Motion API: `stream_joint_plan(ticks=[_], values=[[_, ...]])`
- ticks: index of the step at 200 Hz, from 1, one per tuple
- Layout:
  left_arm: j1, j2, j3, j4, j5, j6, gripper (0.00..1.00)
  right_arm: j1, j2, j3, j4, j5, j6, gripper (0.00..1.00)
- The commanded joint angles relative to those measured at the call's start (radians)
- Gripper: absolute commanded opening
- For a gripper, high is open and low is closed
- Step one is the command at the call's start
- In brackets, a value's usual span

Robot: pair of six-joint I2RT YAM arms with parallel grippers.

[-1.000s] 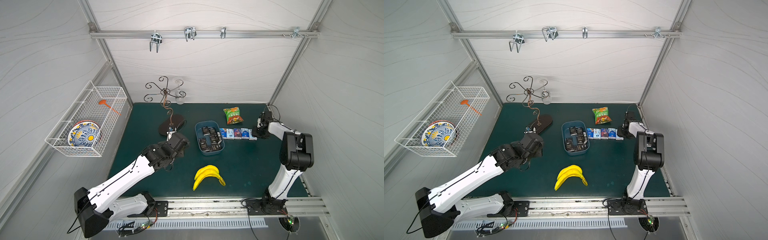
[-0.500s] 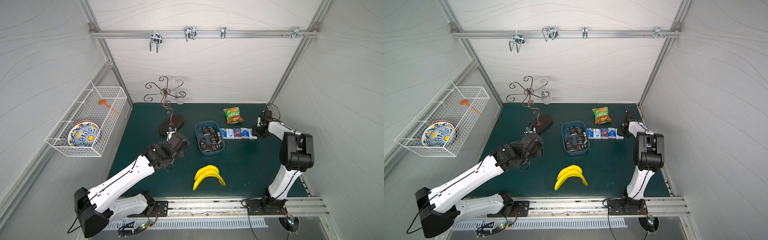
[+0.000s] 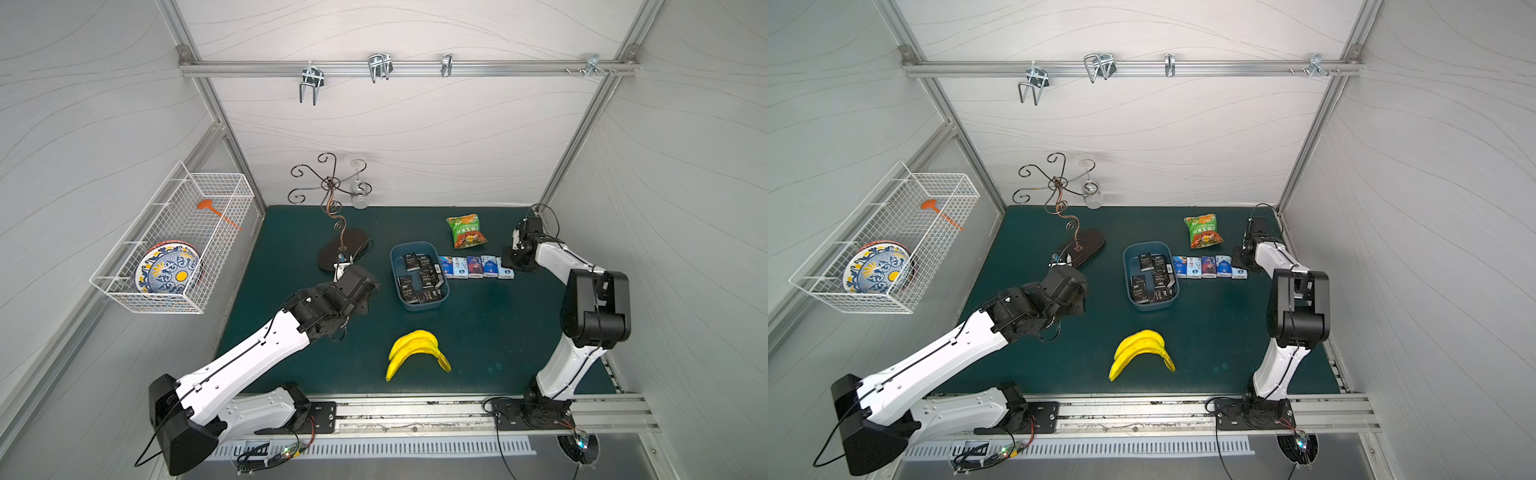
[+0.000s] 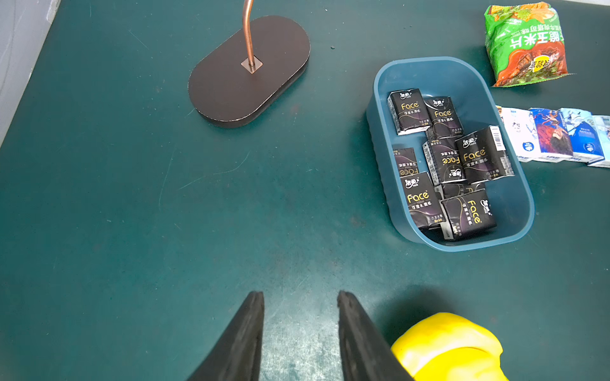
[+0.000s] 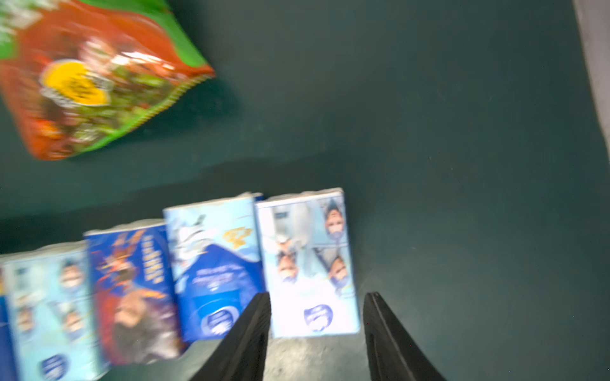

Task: Take the pocket tissues out of the storage box
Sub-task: Move the pocket tissues to the center of the board, then pick up the pocket tissues from the storage box.

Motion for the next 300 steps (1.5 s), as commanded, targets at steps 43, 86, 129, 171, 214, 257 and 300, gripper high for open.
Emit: stream_joint_plan(ticks=[43, 86, 129, 171, 214, 257, 300], values=[[-0.004, 0.038, 0.046, 0.035, -0.017, -0.002, 0.41, 0.38, -0.211, 0.025, -0.064, 0.022, -0.015, 0.52], [-0.004, 0.025, 0.035, 0.019, -0.029, -0.02, 0.42, 0.665, -0.183, 0.068, -0.069, 0.061, 0.012, 0.54], [-0.003, -0.027, 0.002, 0.012, -0.051, -0.029, 0.43, 0.72, -0.092, 0.069, -0.067, -0.014, 0.091, 0.54], [-0.004, -0.023, -0.001, 0.02, -0.039, -0.03, 0.43, 0.755, -0.021, 0.021, 0.013, -0.104, 0.153, 0.56], [-0.004, -0.02, -0.009, 0.026, -0.033, -0.029, 0.43, 0.757, 0.046, -0.011, 0.066, -0.117, 0.2, 0.57], [-0.004, -0.029, -0.013, 0.029, -0.036, -0.025, 0.43, 0.756, 0.106, -0.008, 0.094, -0.142, 0.209, 0.54], [-0.003, -0.029, -0.018, 0.031, -0.035, -0.027, 0.43, 0.756, 0.12, -0.006, 0.126, -0.181, 0.212, 0.32]])
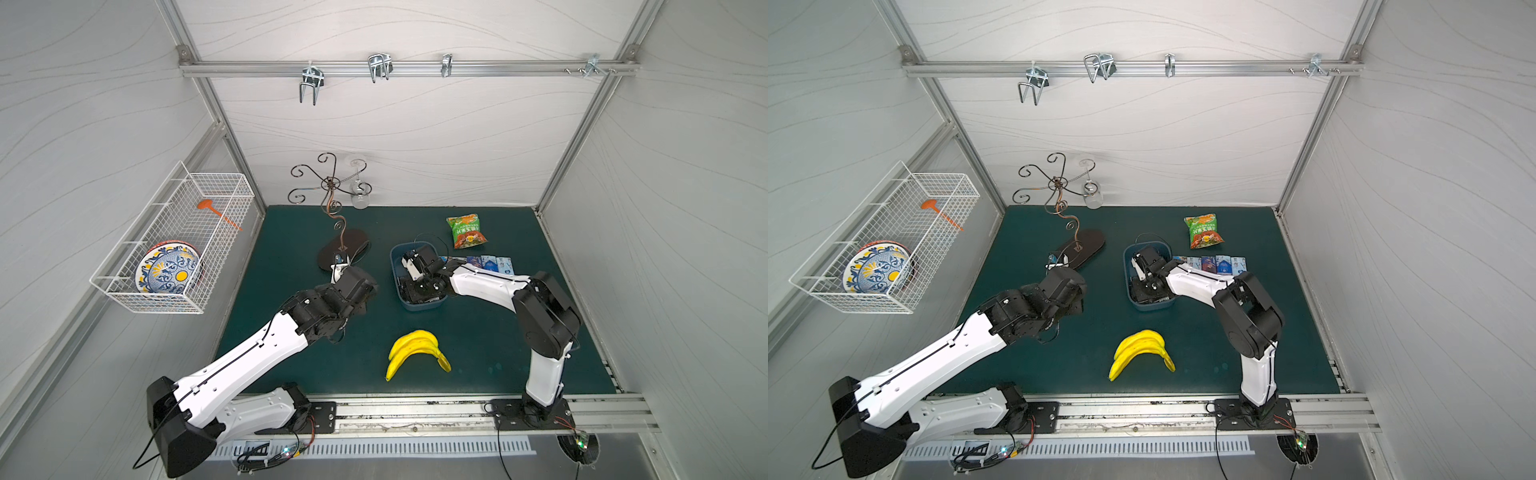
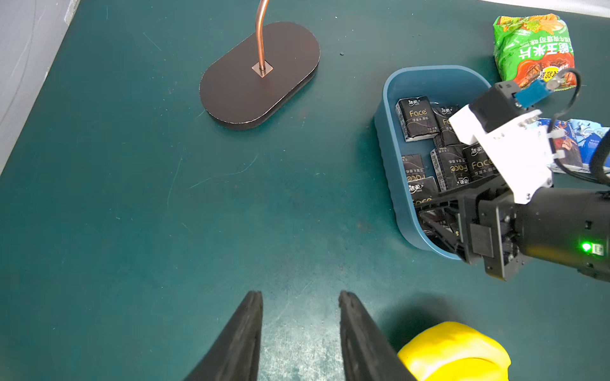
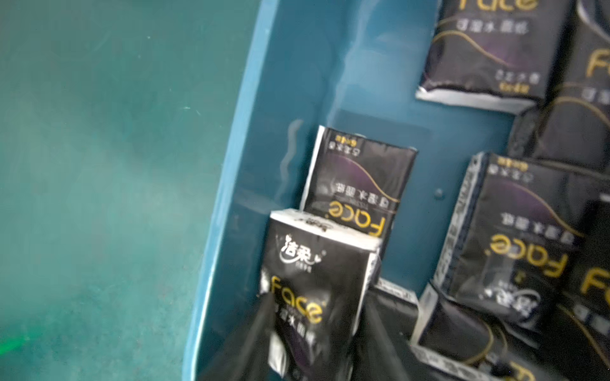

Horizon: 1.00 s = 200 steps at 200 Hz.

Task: Take the pocket tissues out of the storage box
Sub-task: Pick up the pocket tissues from the storage box.

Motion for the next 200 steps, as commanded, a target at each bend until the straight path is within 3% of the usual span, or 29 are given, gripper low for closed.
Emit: stream_joint_plan(ticks=[1, 71, 121, 167, 200], values=[[-0.004, -0.009, -0.002, 0.031, -0.006, 0.0, 0.43, 0.003, 0.021, 0.0, 0.02, -0.048, 0.012, 0.32], [-0.004, -0.023, -0.005, 0.023, -0.017, 0.003, 0.43, 0.013, 0.03, 0.056, 0.084, -0.138, 0.068, 0.24], [-0.003, -0.034, -0.002, 0.01, -0.031, 0.003, 0.43, 0.023, 0.036, 0.109, 0.091, -0.125, 0.09, 0.18], [-0.004, -0.038, 0.005, 0.009, -0.035, 0.002, 0.43, -0.021, -0.127, 0.028, 0.12, -0.103, 0.108, 0.17], [-0.004, -0.018, 0.018, 0.014, -0.028, 0.003, 0.43, -0.108, -0.289, -0.088, 0.151, -0.136, 0.136, 0.17]])
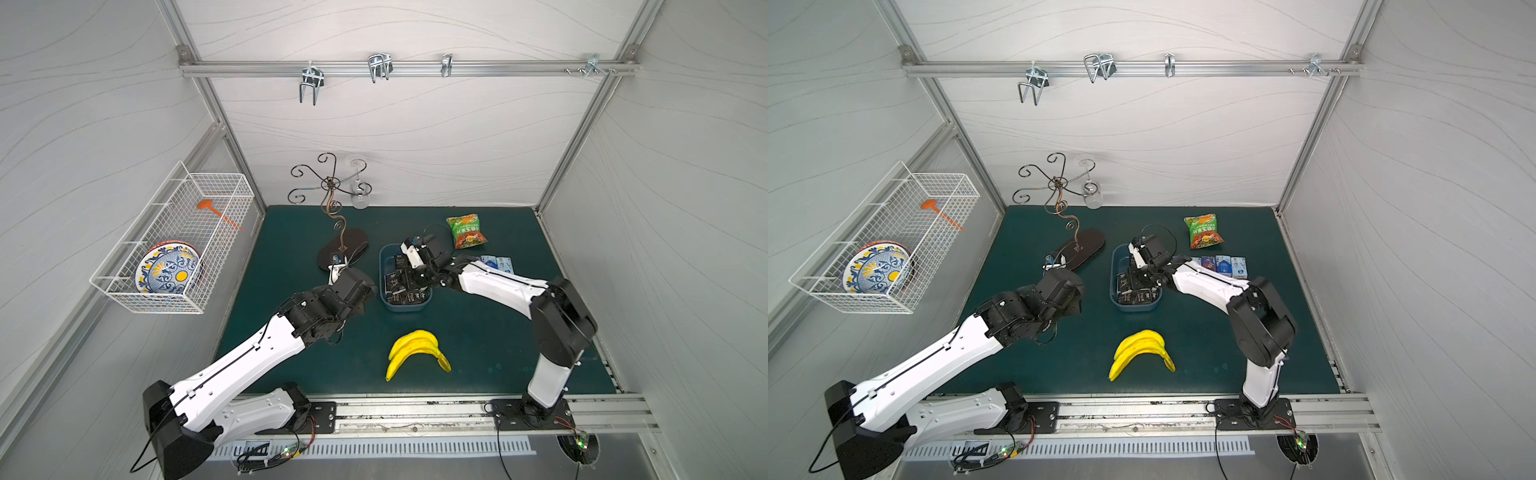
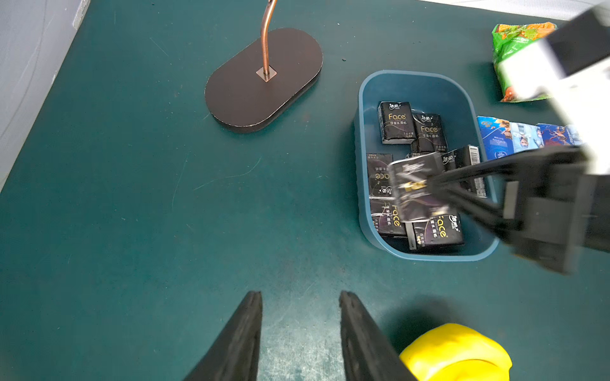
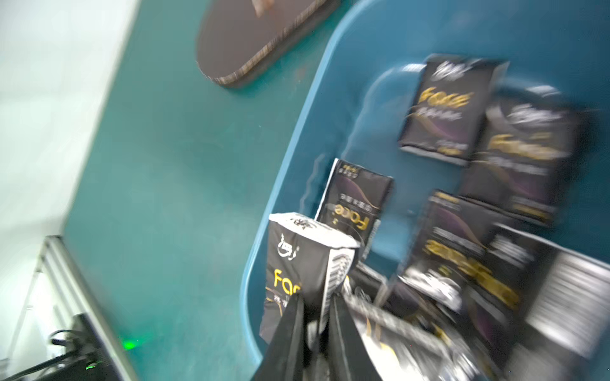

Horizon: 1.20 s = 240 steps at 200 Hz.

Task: Take the pocket tissues out of the storage box
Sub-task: Pick up the pocket tissues from the storage box, then place the pocket tissues at the center of the board.

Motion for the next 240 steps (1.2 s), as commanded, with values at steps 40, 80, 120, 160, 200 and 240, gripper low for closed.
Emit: stream_joint_plan(ticks=[40, 80, 120, 160, 200, 240], values=[[-0.004, 0.035, 0.043, 0.032, 0.0, 0.008, 0.43, -0.249, -0.264, -0.24, 0.037, -0.1, 0.033, 0.19], [-0.003, 0.053, 0.066, 0.045, 0.013, 0.014, 0.42, -0.371, -0.251, -0.388, 0.071, -0.16, 0.01, 0.2], [-0.004, 0.067, 0.079, 0.046, 0.028, 0.014, 0.42, -0.376, -0.118, -0.417, 0.15, -0.15, 0.022, 0.2], [-0.006, 0.047, 0.067, 0.033, 0.009, 0.013, 0.42, -0.376, -0.017, -0.394, 0.202, -0.137, 0.042, 0.23], [-0.006, 0.033, 0.064, 0.024, -0.001, 0.014, 0.42, -0.377, 0.045, -0.317, 0.141, -0.084, -0.008, 0.24], [-0.006, 0.039, 0.062, 0.028, -0.004, 0.016, 0.42, -0.38, 0.046, -0.297, 0.111, -0.042, -0.031, 0.25]])
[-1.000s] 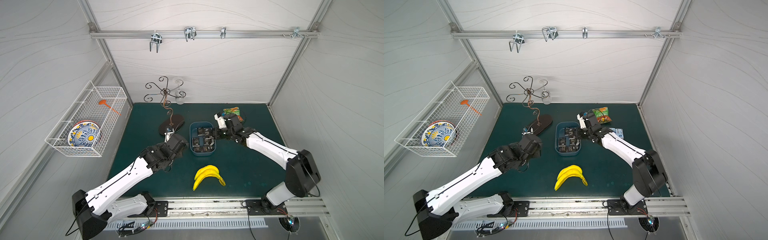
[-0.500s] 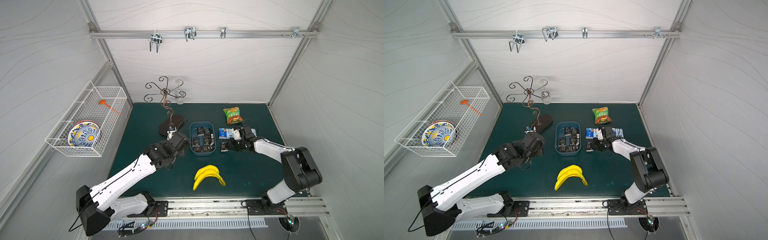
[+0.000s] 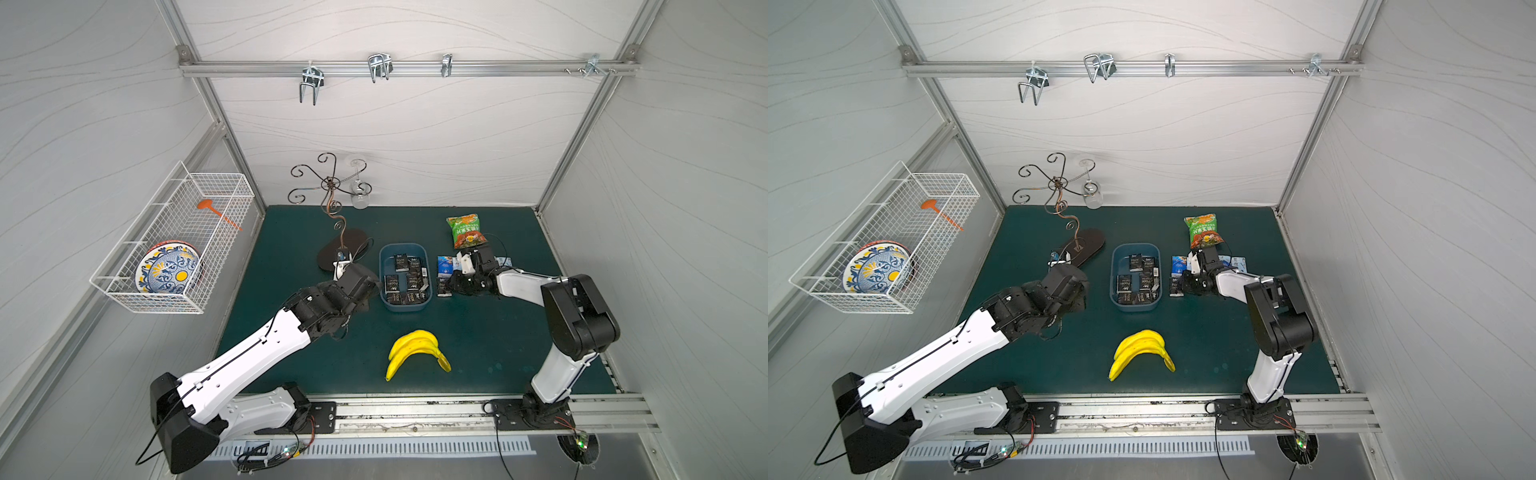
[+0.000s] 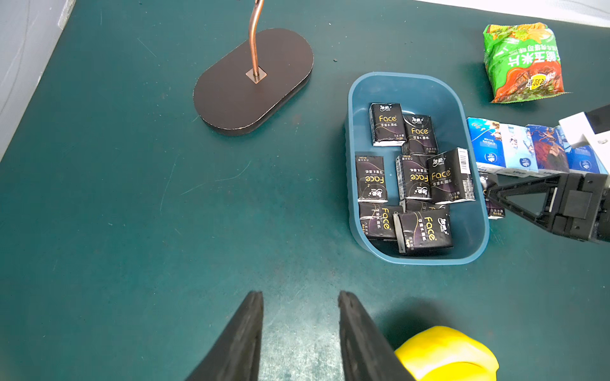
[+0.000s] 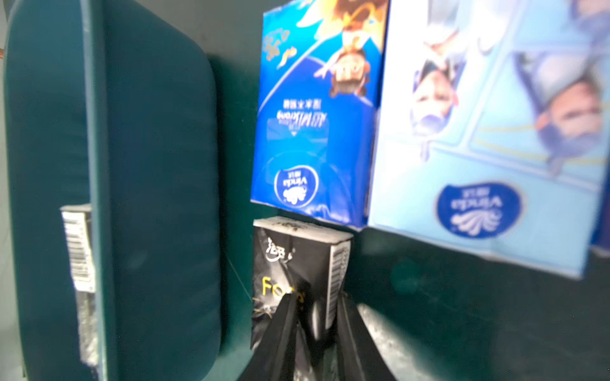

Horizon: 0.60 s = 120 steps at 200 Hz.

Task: Take the pocket tissues out of the storage box
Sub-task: Place the pocket tissues at the center of the board.

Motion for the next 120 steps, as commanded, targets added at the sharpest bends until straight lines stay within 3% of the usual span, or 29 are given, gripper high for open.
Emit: stream_joint_plan(ticks=[1, 120], values=[[-0.004, -0.008, 0.028, 0.012, -0.017, 0.012, 0.42, -0.005, 0.014, 0.013, -0.053, 0.051, -0.032, 0.25], [-0.003, 0.01, 0.02, 0.025, -0.015, 0.014, 0.42, -0.025, 0.033, 0.01, -0.037, 0.059, -0.023, 0.28]])
